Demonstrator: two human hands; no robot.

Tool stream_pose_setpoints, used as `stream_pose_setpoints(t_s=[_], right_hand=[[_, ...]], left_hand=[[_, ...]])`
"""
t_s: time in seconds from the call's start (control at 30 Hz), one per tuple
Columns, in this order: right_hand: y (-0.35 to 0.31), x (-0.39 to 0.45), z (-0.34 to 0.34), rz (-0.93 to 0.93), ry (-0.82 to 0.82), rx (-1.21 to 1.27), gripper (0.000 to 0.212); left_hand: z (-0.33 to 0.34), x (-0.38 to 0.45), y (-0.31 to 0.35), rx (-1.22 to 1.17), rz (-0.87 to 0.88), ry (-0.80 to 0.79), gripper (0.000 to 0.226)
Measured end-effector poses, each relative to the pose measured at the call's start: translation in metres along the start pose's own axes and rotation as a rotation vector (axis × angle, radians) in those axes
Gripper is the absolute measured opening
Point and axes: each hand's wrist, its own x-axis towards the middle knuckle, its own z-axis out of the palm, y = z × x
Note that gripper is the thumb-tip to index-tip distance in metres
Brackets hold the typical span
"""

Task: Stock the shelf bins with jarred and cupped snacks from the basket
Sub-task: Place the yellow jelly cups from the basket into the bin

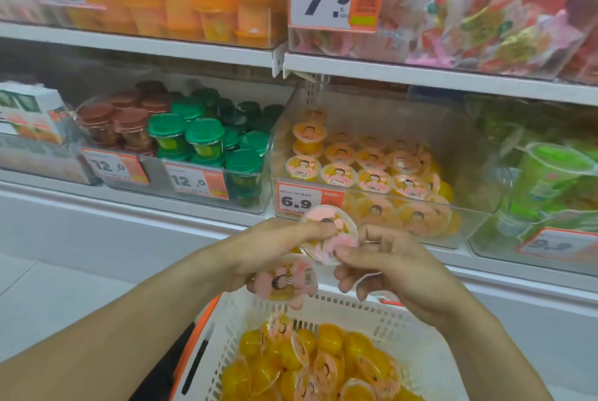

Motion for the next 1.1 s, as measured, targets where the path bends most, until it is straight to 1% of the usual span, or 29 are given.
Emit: stream_pose_setpoints(t_s=[0.03,0.07,0.1,0.17,0.2,0.27,0.3,0.4,0.43,0.53,0.6,0.63,0.7,0.77,0.83,0.9,0.93,1.0,1.1], right_hand=[[-0.009,0.001,-0.001,-0.011,-0.006,-0.012,0.046],[-0.017,0.003,-0.001,-0.018,0.001,0.0,0.045],[-0.025,0.008,-0.001,-0.023,0.025,0.019,0.044],[-0.041,0.021,0.001,-0.02,0.09,0.053,0.042],[-0.049,0.03,0.002,-0.016,0.121,0.071,0.036],[-0.066,0.053,0.003,0.016,0.187,0.113,0.014],[-0.074,0.067,0.003,0.042,0.205,0.14,0.008],[-0.089,0.11,0.008,0.13,0.217,0.24,0.007],[-0.091,0.123,0.01,0.162,0.212,0.261,0.008],[-0.089,0.155,0.017,0.272,0.183,0.251,0.01],[-0.086,0.169,0.016,0.319,0.191,0.173,0.006],[-0.085,0.175,0.014,0.332,0.202,0.096,0.008],[-0.087,0.181,0.006,0.382,0.189,-0.127,0.018],[-0.092,0.18,0.002,0.449,0.131,-0.33,0.019],[-0.093,0.18,0.0,0.435,0.157,-0.376,0.02],[-0.09,0.182,0.003,0.343,0.232,-0.308,0.016],[-0.088,0.184,0.004,0.3,0.266,-0.263,0.019],[-0.084,0.184,0.01,0.247,0.301,-0.194,0.021],[-0.082,0.182,0.015,0.207,0.324,-0.146,0.016]], left_hand=[[-0.003,-0.001,0.003,-0.048,-0.002,-0.052,0.063],[-0.007,-0.001,0.005,-0.1,-0.004,-0.07,0.07],[-0.011,0.0,0.007,-0.157,-0.001,-0.066,0.074],[-0.015,0.004,0.007,-0.28,0.01,-0.015,0.076],[-0.016,0.007,0.006,-0.329,0.011,0.02,0.079],[-0.017,0.014,0.003,-0.398,0.011,0.105,0.085],[-0.016,0.016,0.001,-0.412,0.007,0.147,0.082],[-0.013,0.018,-0.001,-0.422,-0.031,0.226,0.051],[-0.012,0.018,-0.001,-0.434,-0.031,0.233,0.046],[-0.007,0.021,-0.001,-0.452,-0.02,0.22,0.043],[-0.004,0.024,-0.001,-0.451,-0.014,0.2,0.043],[-0.003,0.024,0.0,-0.447,-0.016,0.191,0.043],[-0.001,0.026,0.001,-0.442,-0.021,0.185,0.044],[-0.001,0.027,0.002,-0.435,-0.025,0.183,0.044],[-0.001,0.027,0.003,-0.43,-0.024,0.181,0.044],[-0.001,0.027,0.004,-0.433,-0.017,0.178,0.044],[-0.002,0.027,0.005,-0.44,-0.012,0.18,0.043],[-0.003,0.027,0.006,-0.45,-0.009,0.184,0.042],[-0.003,0.027,0.006,-0.459,-0.001,0.187,0.041]])
